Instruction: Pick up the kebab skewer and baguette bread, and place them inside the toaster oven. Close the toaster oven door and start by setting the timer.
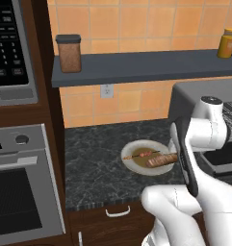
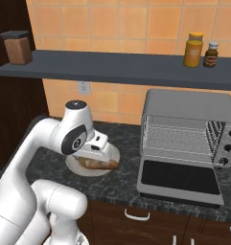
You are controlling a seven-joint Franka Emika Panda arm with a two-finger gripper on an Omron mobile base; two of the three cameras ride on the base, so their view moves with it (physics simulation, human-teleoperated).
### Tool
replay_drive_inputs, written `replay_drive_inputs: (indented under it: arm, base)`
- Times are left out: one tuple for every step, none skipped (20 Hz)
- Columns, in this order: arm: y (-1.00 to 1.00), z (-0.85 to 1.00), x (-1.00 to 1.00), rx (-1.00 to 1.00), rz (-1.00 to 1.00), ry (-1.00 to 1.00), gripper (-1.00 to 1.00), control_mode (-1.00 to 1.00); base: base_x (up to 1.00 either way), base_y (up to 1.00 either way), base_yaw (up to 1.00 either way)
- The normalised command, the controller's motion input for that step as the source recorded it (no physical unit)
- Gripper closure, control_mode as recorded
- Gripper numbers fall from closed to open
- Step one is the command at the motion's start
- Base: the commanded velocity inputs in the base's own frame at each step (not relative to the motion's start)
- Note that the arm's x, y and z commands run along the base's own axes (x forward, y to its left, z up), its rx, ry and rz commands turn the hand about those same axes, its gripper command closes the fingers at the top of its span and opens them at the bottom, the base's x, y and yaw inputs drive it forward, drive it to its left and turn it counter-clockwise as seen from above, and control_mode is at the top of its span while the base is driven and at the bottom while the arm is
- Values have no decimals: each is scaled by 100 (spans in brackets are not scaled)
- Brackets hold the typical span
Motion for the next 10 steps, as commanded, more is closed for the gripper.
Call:
replay_drive_inputs:
  arm:
    - [21,-31,35,0,-66,1,-100,-100]
    - [23,-32,27,0,-65,5,-100,-100]
    - [21,-26,25,0,-65,7,-100,-100]
    - [1,-4,15,0,-62,18,-100,-100]
    - [0,-3,11,0,-57,22,-100,-100]
    - [0,0,9,3,-54,22,-100,-100]
    - [0,0,22,0,-55,22,-100,-100]
    - [-6,0,44,1,-47,25,-100,-100]
    - [0,0,68,5,-42,22,-100,-100]
    - [0,-12,73,14,-39,18,-100,-100]
  base:
    - [0,0,0]
    - [0,0,0]
    - [0,0,0]
    - [0,0,0]
    - [0,0,0]
    - [0,0,0]
    - [0,0,0]
    - [0,0,0]
    - [0,0,0]
    - [0,0,0]
